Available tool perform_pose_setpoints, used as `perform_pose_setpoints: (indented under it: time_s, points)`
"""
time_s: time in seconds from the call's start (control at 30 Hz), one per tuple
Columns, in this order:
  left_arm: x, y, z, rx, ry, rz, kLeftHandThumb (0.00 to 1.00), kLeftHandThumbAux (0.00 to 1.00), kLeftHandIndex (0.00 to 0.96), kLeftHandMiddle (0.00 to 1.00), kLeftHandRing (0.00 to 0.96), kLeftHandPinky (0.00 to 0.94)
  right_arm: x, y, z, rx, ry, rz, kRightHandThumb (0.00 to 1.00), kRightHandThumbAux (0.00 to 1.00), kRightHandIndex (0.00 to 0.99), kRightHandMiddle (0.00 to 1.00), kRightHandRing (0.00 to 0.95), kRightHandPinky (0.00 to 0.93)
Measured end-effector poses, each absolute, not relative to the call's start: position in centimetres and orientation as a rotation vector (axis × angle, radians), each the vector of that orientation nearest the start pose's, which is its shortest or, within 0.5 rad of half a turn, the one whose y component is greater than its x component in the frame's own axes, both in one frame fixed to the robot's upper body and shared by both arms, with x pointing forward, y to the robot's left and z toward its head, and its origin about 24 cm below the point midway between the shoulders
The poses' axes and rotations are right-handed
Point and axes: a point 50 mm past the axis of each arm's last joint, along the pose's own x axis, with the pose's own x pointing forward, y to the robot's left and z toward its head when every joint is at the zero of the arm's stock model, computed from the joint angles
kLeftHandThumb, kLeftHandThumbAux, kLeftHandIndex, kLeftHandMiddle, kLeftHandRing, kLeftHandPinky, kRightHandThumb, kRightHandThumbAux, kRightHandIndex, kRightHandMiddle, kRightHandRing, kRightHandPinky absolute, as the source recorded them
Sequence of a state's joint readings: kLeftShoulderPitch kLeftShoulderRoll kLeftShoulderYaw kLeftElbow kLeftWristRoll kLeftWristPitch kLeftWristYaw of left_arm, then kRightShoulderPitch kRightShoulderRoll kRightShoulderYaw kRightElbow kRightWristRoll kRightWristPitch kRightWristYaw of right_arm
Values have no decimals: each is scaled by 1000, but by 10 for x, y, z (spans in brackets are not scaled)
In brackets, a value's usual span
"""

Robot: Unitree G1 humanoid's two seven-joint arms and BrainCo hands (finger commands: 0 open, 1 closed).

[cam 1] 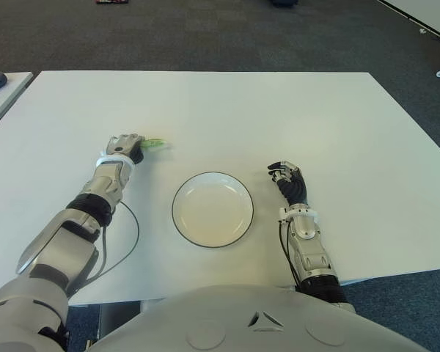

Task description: Put the toothpaste on the table into the plate.

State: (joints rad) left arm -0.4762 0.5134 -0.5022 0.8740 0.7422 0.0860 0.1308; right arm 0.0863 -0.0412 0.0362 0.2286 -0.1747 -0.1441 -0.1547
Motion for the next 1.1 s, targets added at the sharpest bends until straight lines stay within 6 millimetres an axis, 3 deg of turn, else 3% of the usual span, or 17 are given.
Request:
perform_pose_setpoints:
  time_s: [1.1]
  points:
    - [306, 241, -16, 1413, 350, -137, 843, 669, 420, 590, 768, 758, 226, -164, -16, -224, 153, -113, 711, 730, 420, 424, 407, 423]
